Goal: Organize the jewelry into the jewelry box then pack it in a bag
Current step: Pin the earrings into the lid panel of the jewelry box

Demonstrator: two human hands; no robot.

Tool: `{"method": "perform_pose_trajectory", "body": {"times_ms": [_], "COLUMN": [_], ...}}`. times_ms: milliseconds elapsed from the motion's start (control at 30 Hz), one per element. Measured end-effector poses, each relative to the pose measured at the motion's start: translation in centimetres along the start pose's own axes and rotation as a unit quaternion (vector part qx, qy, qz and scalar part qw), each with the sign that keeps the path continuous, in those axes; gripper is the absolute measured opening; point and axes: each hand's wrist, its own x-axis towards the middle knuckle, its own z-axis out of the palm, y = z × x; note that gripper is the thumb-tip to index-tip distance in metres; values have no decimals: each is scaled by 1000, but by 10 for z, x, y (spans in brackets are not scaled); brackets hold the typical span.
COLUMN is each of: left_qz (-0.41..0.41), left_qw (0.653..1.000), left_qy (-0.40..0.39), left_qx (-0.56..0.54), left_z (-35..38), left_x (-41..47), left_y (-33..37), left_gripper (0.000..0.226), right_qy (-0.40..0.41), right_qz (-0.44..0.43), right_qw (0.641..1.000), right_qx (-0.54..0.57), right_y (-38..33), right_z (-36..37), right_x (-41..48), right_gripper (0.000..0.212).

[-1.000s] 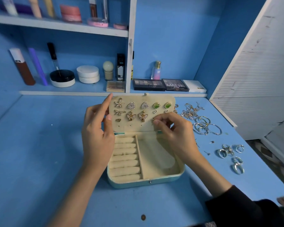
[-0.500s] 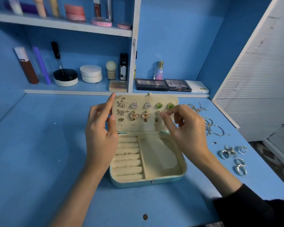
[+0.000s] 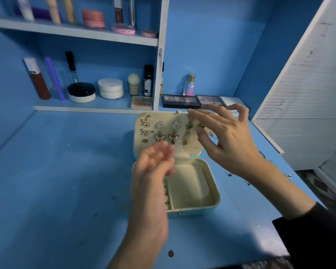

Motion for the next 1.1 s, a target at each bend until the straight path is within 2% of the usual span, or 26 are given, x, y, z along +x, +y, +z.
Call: {"method": "perform_pose_trajectory", "body": {"times_ms": [67,100,167,300,400,533,733,800,967,1033,1100], "left_qz": [-192,-246,-282,-290,-289,-270,-280,-275,-250,-251,-256], "left_qw": [971,951,928,913,905,908,904,907,920,922,922], "left_qy": [-21,-24,-18,4,-10,-22,-23,-23,-37,-34,-25], "left_qx": [-140,-187,-245,-288,-313,-318,-322,-317,-298,-294,-288], "left_z": [10,13,15,19,21,24,18,15,13,12,11], "left_x": [-4,-3,0,4,6,7,0,-4,-15,-16,-17], "left_y": [-7,-9,-10,-11,-10,-8,-11,-12,-15,-17,-19], "left_gripper": [24,26,30,28,22,39,34,36,26,28,36], "right_qy": [2,0,-6,-10,-5,-1,-21,-27,-37,-27,-16], "right_qz": [-5,-6,-6,0,-2,-7,-17,-12,-3,20,89], "right_qw": [1000,1000,1000,1000,1000,999,997,995,988,987,979], "right_qx": [0,-1,-1,17,25,37,73,98,148,156,180], "right_y": [-1,-1,-2,-3,-6,-9,-12,-15,-18,-9,9], "right_z": [-2,-3,-4,-6,-9,-15,-31,-37,-46,-47,-43], "right_x": [-1,-2,-4,-10,-14,-20,-37,-43,-52,-47,-37], "right_gripper": [36,36,37,40,41,42,42,40,37,36,34]}}
